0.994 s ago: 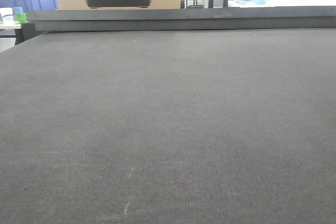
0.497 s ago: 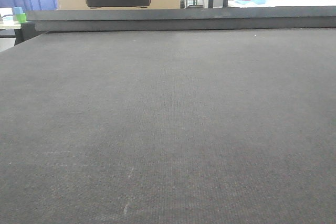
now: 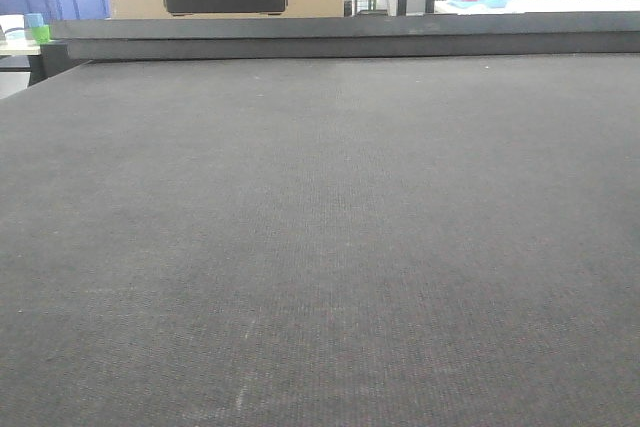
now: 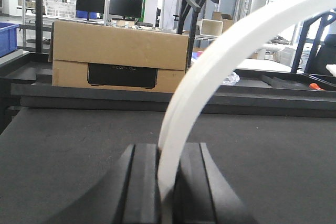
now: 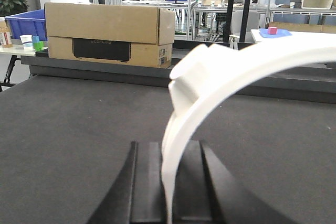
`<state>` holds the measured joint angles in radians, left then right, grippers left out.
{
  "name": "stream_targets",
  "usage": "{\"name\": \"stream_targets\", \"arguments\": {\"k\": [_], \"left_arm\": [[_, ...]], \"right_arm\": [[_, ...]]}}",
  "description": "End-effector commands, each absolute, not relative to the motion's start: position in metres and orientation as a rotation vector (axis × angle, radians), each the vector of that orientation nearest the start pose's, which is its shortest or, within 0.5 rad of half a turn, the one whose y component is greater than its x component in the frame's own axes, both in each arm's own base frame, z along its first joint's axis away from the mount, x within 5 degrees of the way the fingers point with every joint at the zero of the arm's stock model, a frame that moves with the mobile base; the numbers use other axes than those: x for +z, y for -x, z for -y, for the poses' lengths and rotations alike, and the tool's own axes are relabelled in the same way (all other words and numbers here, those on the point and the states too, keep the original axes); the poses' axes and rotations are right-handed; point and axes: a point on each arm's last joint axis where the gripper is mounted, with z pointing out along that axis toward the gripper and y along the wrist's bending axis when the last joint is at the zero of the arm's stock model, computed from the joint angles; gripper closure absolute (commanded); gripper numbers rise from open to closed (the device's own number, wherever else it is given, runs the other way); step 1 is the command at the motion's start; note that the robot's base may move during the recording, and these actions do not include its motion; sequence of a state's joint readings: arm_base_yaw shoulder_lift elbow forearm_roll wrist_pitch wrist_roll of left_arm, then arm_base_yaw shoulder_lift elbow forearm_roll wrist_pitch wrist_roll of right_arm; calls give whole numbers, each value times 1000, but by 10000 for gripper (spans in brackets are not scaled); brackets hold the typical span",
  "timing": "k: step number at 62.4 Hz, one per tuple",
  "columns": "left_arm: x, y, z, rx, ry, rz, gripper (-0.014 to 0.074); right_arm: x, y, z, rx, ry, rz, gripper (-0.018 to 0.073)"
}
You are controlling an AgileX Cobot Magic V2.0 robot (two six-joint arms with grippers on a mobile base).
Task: Grab PVC pipe and place in blue bin
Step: 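Hold both clamps and turn the base away from the table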
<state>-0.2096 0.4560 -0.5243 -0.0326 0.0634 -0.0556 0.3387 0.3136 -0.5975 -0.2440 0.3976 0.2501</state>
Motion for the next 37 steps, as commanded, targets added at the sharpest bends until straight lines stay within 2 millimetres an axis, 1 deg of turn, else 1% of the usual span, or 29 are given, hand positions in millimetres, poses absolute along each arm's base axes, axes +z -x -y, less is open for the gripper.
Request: {"name": "stream_targets", "arguments": {"k": [1,37], "left_arm": [[354,-95,21,-255,-88,-1443,707],[354,-95,21,-255,-88,-1443,707]], "right_arm": [[359,-58,-12,198,186,-1552,727],[359,-58,-12,198,186,-1552,727]]}}
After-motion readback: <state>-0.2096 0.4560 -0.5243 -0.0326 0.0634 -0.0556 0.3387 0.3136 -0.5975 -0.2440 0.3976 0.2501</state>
